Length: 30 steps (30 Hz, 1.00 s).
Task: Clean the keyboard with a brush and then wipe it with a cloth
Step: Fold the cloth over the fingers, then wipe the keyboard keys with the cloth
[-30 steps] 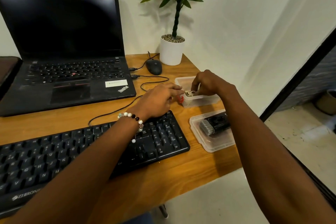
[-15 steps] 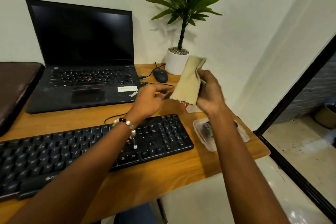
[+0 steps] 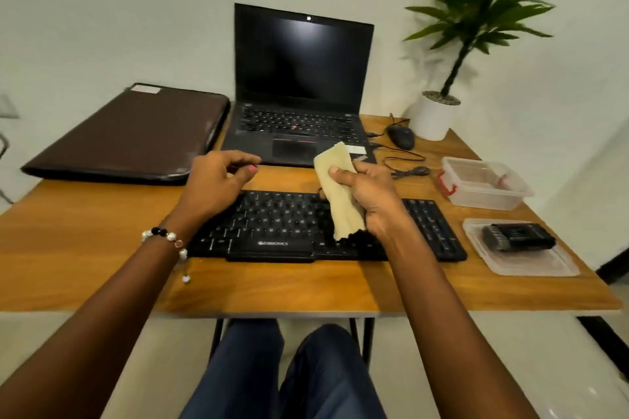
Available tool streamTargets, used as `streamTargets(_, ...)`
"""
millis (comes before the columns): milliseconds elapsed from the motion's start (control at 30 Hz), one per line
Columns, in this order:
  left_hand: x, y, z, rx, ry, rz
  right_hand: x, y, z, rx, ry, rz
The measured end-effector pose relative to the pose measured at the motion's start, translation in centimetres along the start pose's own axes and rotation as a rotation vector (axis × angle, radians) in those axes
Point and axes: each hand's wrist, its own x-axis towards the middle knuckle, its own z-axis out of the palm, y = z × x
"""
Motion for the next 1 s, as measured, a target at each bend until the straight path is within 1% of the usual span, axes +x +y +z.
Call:
streamTargets(67,-0.9,-1.8,-2.6,0.074,-0.082,-0.009,0.1,0.4,2.3,-0.252,0.038,-0.143)
streamTargets(133,-1.5,-3.6,-4.5,0.090,-0.283,-0.023,0.4,0.7,4.4,-0.593,0.100,-0.317)
streamTargets(200,-2.1,-5.2,-5.7,0.110,-0.492,-0.071,0.4,0.9,6.6,-0.885,0.126,-0.483)
streamTargets(267,-2.4,-6.3,-6.4,0.113,-0.632,-0.133,0.4,1.3,8.7,-1.102,0.124,-0.622)
streamTargets(333,-2.4,-6.8,-6.3,0.082,-0.713,-0.175,0.4,1.9,10.5,-1.251,0.111,-0.690)
streamTargets(433,-2.5,-7.2,-6.2,0.044,-0.719,-0.219,-0.3,2.9,13.7,-1.331,0.022,-0.744)
streamTargets(500,-2.5,-7.3,-6.1,0.003,-0.702,-0.237,-1.0,3.5,15.4,-1.357,-0.050,-0.820)
streamTargets(600,-2.7,-7.5,-5.9,0.021,-0.666,-0.227,-1.4,4.0,16.2,-1.355,-0.174,-0.898)
streamTargets(633,-2.8,-7.6,-5.8,0.016,-0.649,-0.218,-1.1,4.0,15.8,-1.359,-0.241,-0.899)
streamTargets(700,-3.0,-7.9,-5.8,-0.016,-0.620,-0.208,-0.3,3.8,14.6,-1.359,-0.371,-0.833)
streamTargets(733,-2.9,-7.9,-5.9,-0.037,-0.614,-0.207,0.1,3.6,14.0,-1.361,-0.389,-0.794)
streamTargets(767,-2.9,-7.9,-5.9,-0.058,-0.614,-0.208,0.5,3.3,13.6,-1.379,-0.367,-0.769)
streamTargets(833,-3.0,-7.8,-6.0,-0.086,-0.614,-0.201,0.6,3.0,13.6,-1.423,-0.267,-0.744)
streamTargets(900,-3.1,-7.7,-5.9,-0.089,-0.604,-0.192,-0.3,3.0,14.9,-1.411,-0.187,-0.740)
streamTargets(1000,-3.3,-7.8,-5.6,-0.104,-0.573,-0.172,-1.8,3.8,17.1,-1.360,-0.203,-0.815)
